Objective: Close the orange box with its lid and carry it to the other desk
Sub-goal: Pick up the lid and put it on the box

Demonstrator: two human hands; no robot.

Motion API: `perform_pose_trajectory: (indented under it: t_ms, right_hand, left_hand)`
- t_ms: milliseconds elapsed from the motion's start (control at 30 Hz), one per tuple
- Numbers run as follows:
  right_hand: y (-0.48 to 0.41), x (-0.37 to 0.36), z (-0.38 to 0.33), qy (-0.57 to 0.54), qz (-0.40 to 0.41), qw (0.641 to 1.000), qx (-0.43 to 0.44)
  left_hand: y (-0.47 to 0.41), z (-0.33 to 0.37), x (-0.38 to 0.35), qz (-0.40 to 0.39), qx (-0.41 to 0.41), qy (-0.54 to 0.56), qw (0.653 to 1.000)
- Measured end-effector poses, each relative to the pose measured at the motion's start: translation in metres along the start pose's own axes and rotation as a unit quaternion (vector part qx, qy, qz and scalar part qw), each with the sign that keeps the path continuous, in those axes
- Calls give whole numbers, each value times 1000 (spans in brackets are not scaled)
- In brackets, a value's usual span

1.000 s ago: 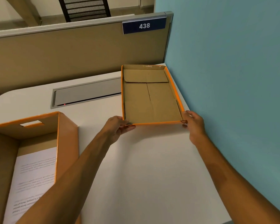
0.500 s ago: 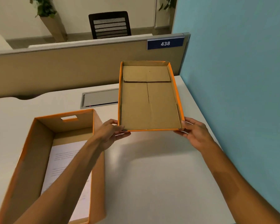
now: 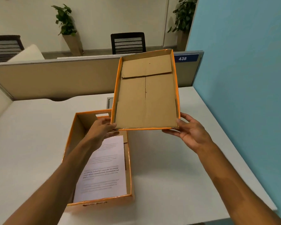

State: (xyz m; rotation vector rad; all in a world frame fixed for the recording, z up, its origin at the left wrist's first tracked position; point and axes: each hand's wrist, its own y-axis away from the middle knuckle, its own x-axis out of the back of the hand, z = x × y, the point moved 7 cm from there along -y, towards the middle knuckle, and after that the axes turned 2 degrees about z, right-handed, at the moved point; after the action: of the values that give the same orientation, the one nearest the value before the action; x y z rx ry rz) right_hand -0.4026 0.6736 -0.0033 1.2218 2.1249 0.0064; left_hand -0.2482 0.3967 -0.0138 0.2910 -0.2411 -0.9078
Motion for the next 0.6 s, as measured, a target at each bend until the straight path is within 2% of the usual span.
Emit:
perform_pose_trajectory:
  t_ms: [67, 167, 267, 367, 433, 533, 600]
  right_hand:
    - [11, -25, 11, -1, -1, 1000, 15]
    - [26, -59, 30, 14, 6, 999, 46]
    - [41, -90, 49, 42, 25, 996, 78]
    - [50, -117, 71, 47, 46, 993, 102]
    - [54, -131, 84, 38, 61, 991, 114]
    - [58, -150, 104, -4, 66, 992, 105]
    - [60, -162, 114, -14, 63, 992, 109]
  left_hand:
    - [10, 15, 24, 84, -74, -114, 987]
    - [35, 52, 38, 189, -207, -240, 929]
    - [62, 86, 17, 159, -310, -255, 902]
    - [81, 104, -13, 88, -332, -273, 899]
    - [87, 111, -27, 69, -329, -291, 896]
    - [92, 114, -33, 85, -294, -280, 910]
    - [96, 114, -28, 121, -290, -284, 906]
